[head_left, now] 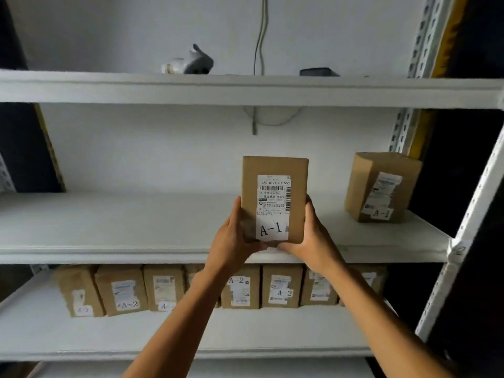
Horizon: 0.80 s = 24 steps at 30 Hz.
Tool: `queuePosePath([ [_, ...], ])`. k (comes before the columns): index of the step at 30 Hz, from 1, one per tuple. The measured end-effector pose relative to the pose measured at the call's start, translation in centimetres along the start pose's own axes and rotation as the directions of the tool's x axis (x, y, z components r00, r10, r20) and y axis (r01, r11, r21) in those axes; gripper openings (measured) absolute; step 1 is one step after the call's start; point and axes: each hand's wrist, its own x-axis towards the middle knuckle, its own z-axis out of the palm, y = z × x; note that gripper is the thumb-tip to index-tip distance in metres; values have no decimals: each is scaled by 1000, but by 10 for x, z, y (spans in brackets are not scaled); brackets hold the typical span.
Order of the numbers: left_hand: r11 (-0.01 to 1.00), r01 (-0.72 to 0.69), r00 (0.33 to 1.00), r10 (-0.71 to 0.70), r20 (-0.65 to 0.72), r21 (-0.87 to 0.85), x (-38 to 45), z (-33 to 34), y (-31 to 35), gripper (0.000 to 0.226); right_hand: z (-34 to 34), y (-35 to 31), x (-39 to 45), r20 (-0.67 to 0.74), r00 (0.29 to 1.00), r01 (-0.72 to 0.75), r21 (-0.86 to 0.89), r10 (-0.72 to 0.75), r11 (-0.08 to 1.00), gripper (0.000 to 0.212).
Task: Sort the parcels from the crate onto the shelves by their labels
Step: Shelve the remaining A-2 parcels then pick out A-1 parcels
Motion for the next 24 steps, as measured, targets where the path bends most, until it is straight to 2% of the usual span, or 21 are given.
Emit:
queuePosePath([
  [5,999,29,999,-29,-30,14,30,91,18,104,-41,77,18,-28,1000,-2,-88,0,996,131],
  [12,995,95,990,-91,-107,33,81,187,37,65,-90,151,45,-123,990,-89,-193,65,977,105],
  [17,980,158,975,-135,-179,121,106,208,39,36,-92,176,61,-164,986,-55,-316,3,947,91],
  [22,969,198,969,-171,-179,150,125,217,40,34,-94,184,70,-175,982,-1,-347,-64,938,96],
  [24,972,194,971,-171,-166,129,129,221,41,38,-94,188,69,-175,980,32,-349,-98,937,91],
])
